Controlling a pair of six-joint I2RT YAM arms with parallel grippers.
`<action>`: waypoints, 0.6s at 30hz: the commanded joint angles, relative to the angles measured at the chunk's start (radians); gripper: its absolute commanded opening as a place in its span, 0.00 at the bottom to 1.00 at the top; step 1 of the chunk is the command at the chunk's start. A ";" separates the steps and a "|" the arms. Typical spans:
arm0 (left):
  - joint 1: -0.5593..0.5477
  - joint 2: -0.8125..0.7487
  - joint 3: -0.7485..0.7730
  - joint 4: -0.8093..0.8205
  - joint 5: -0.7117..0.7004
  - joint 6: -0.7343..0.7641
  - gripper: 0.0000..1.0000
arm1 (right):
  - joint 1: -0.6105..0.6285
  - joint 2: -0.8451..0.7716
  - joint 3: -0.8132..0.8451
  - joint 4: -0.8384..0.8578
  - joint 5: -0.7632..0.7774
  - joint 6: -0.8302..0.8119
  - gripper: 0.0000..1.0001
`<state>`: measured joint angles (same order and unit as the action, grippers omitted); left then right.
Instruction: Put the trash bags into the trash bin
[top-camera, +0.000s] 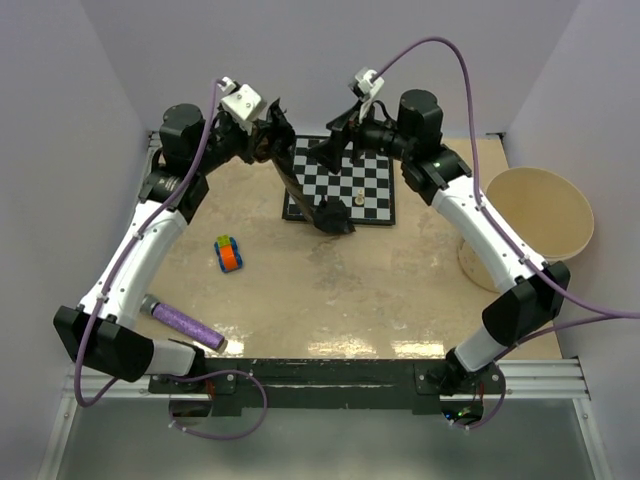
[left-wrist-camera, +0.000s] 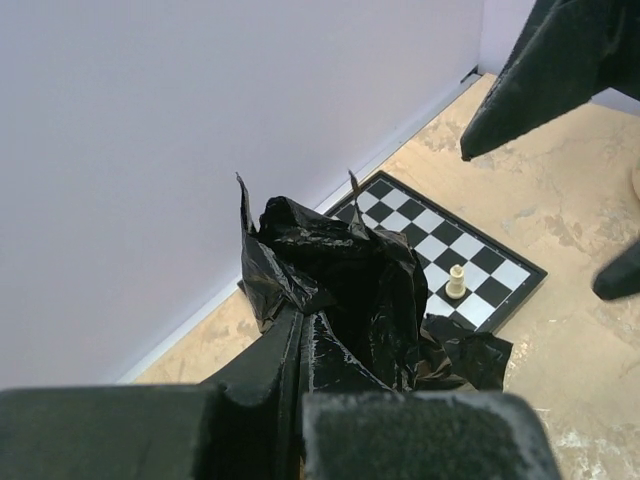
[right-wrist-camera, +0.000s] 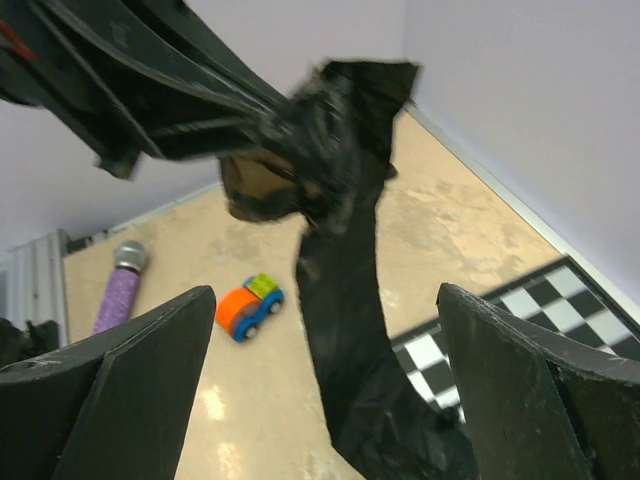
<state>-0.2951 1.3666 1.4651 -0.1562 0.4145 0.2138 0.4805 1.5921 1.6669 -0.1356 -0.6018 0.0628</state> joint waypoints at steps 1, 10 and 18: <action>-0.004 -0.035 -0.012 0.052 -0.059 -0.070 0.00 | 0.064 0.031 0.086 0.099 0.023 0.113 0.98; -0.009 -0.070 -0.023 0.032 0.015 -0.059 0.00 | 0.095 0.170 0.221 0.117 0.152 0.167 0.91; -0.010 -0.103 -0.043 0.003 0.067 -0.028 0.00 | 0.101 0.250 0.286 0.122 0.166 0.166 0.49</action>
<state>-0.3000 1.3018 1.4361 -0.1551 0.4366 0.1722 0.5758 1.8400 1.8874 -0.0513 -0.4629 0.2188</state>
